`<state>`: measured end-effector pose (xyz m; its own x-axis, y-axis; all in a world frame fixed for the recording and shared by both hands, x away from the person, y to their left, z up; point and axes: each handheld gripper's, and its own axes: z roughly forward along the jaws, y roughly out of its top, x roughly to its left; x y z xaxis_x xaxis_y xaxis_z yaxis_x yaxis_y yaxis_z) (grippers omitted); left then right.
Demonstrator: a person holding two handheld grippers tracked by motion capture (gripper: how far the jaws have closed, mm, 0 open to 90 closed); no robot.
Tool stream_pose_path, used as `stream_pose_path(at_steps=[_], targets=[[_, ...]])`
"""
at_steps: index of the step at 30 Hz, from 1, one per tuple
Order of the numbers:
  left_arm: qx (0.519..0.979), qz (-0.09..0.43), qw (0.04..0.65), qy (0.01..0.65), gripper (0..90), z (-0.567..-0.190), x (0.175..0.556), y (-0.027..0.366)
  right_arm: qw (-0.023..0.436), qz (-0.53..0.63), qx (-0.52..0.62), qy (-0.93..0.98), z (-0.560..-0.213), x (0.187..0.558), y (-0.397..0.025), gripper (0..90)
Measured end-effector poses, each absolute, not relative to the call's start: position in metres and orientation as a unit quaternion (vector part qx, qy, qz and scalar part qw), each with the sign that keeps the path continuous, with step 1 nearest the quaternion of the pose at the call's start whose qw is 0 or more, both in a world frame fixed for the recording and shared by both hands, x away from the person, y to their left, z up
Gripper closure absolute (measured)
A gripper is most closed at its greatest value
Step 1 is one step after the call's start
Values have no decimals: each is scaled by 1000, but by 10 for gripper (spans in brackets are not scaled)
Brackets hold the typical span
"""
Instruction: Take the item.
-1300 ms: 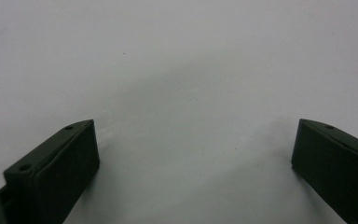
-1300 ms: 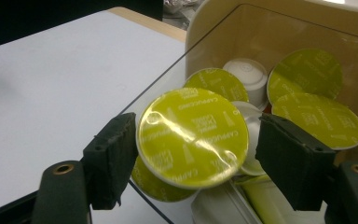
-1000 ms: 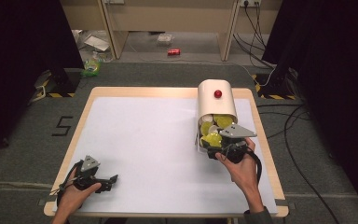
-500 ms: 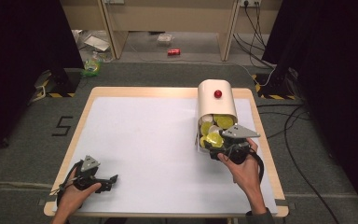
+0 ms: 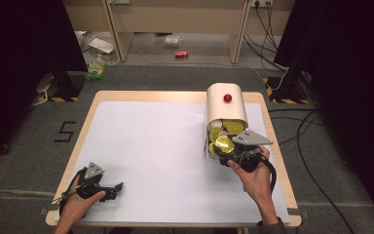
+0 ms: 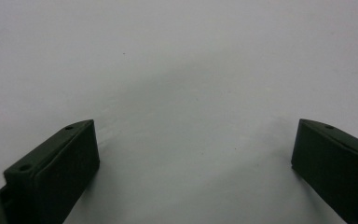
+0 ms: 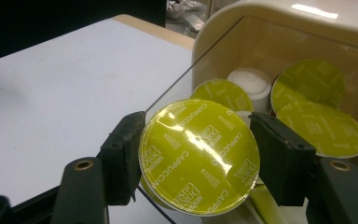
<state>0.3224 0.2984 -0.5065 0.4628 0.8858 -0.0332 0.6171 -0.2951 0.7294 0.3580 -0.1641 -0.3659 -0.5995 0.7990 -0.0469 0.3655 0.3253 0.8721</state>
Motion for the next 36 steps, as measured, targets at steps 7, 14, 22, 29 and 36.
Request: stream_pose_path(at_steps=[7, 14, 22, 29, 36], targets=[[781, 193, 348, 481, 0, -507, 322, 298, 258, 455, 373, 767, -358, 354, -169, 386], [781, 193, 348, 482, 0, -507, 322, 298, 260, 463, 373, 761, -353, 353, -176, 387], [781, 193, 348, 481, 0, -507, 322, 298, 268, 477, 374, 749, -348, 349, -186, 386], [781, 193, 348, 481, 0, -507, 322, 298, 274, 486, 380, 738, -344, 346, -195, 387], [781, 193, 348, 481, 0, -507, 322, 298, 282, 491, 387, 728, -341, 341, -206, 386]])
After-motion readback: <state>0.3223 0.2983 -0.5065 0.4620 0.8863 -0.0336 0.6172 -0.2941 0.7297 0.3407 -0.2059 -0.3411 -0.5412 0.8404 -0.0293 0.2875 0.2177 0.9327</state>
